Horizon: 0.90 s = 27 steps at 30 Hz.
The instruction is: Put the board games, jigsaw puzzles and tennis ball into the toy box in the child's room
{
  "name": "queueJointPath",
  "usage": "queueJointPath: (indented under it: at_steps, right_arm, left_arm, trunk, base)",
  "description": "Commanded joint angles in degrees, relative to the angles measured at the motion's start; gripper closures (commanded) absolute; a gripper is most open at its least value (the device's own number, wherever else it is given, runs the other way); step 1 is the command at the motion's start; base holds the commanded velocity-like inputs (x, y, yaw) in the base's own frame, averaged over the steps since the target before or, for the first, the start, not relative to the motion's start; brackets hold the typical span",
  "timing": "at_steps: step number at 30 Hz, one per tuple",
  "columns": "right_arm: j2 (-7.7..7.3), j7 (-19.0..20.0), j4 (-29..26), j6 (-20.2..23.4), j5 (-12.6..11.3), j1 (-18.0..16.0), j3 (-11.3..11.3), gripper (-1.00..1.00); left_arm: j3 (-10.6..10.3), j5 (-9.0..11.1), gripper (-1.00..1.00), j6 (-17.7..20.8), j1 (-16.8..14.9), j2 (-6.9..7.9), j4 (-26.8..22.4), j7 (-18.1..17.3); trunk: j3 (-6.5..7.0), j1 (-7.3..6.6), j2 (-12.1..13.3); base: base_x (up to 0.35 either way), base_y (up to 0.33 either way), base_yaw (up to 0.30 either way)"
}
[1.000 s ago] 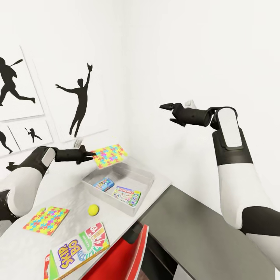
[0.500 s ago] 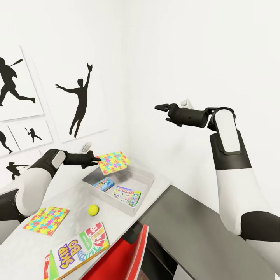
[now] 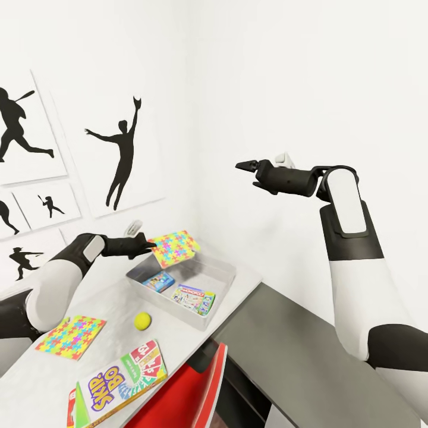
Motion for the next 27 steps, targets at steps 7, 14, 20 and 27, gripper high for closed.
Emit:
queueJointPath:
  at_steps: [7, 14, 20, 27]
  right_arm:
    - [0.02, -0.6, -0.04, 0.03, -0.58, 0.06, 0.09, -1.0]
    - [0.05, -0.65, -0.05, 0.03, -0.5, 1.37, 0.04, -1.0]
    - [0.0, -0.73, -0.83, 0.03, -0.48, 1.56, 0.01, -1.0]
    - [-0.03, -0.84, -1.23, 0.03, -0.46, 1.6, 0.01, -1.0]
  left_arm:
    - [-0.05, 0.65, 1.0, -1.89, 0.09, -0.2, 0.76, 0.2]
    - [0.17, 0.86, 1.0, -5.06, 0.89, -0.65, 3.09, 0.2]
    - [1.62, 1.19, 1.0, -5.77, 1.67, -0.68, 3.4, 0.2]
    - [3.48, 1.35, 1.0, -6.0, 1.83, -0.68, 3.44, 0.73]
  trunk:
    - [-0.14, 0.04, -0.14]
    - [-0.14, 0.04, -0.14]
    - [-0.14, 0.04, -0.14]
    - [-0.3, 0.04, -0.14]
  base:
    - [0.0, 0.0, 0.0]
    - [0.0, 0.0, 0.0]
    - [0.0, 0.0, 0.0]
    - [0.0, 0.0, 0.0]
